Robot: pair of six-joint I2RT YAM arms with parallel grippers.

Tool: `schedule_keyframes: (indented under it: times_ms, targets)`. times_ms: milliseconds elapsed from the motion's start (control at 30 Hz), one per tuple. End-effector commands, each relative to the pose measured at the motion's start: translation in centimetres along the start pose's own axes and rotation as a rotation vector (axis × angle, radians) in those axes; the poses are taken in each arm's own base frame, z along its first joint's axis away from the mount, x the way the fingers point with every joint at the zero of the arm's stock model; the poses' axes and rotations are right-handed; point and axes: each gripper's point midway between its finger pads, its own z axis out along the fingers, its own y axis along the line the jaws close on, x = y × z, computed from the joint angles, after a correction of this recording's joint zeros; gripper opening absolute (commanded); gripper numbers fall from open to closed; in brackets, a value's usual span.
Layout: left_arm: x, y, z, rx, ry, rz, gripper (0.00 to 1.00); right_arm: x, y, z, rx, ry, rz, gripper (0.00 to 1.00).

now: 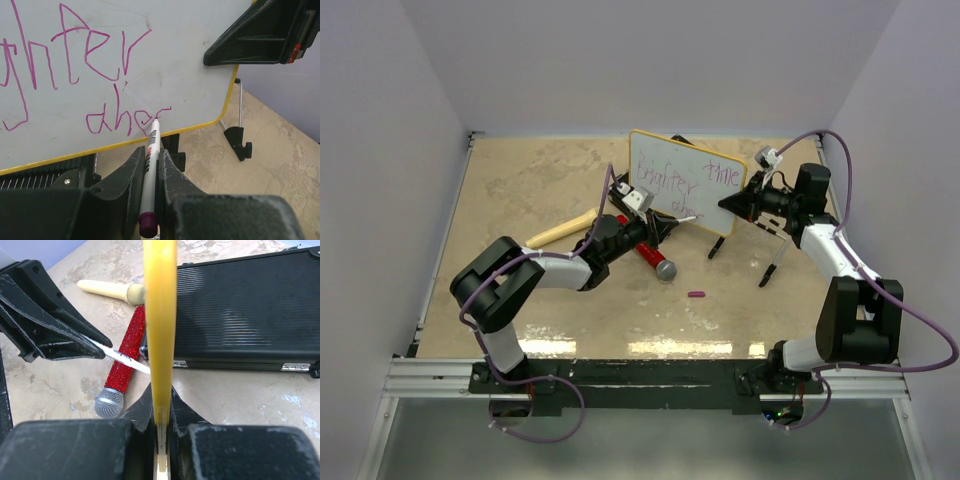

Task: Write a sentence on the whiteboard
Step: Write with the whiteboard marker without the cap on the whiteboard.

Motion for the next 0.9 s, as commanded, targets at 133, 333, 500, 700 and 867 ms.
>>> schedule_keyframes:
  times_ms: [133, 333, 500, 700, 867]
  targets:
    - [0.32, -0.29, 0.66, 0.021, 0.011, -0.003, 0.00, -0.69, 1.39, 0.01, -0.054, -0.013, -0.021, 0.00]
    - [0.33, -0.35, 0.63, 0.021, 0.011, -0.003, 0.00, -0.59, 1.37, 0.02, -0.054, -0.011, -0.017, 0.00]
    - [-0.16, -0.22, 0.19, 0.008, -0.017, -0.007, 0.00, -0.59, 1.37, 0.02, -0.054, -0.011, -0.017, 0.00]
    - [-0.16, -0.18, 0.52, 0.008, -0.014, -0.006, 0.00, -0.59, 1.37, 0.02, -0.054, -0.011, -0.017, 0.00]
    - [-0.43, -0.52, 1.03, 0.027, -0.012, -0.005, 0.00, -0.59, 1.37, 0.02, -0.054, -0.011, -0.017, 0.00]
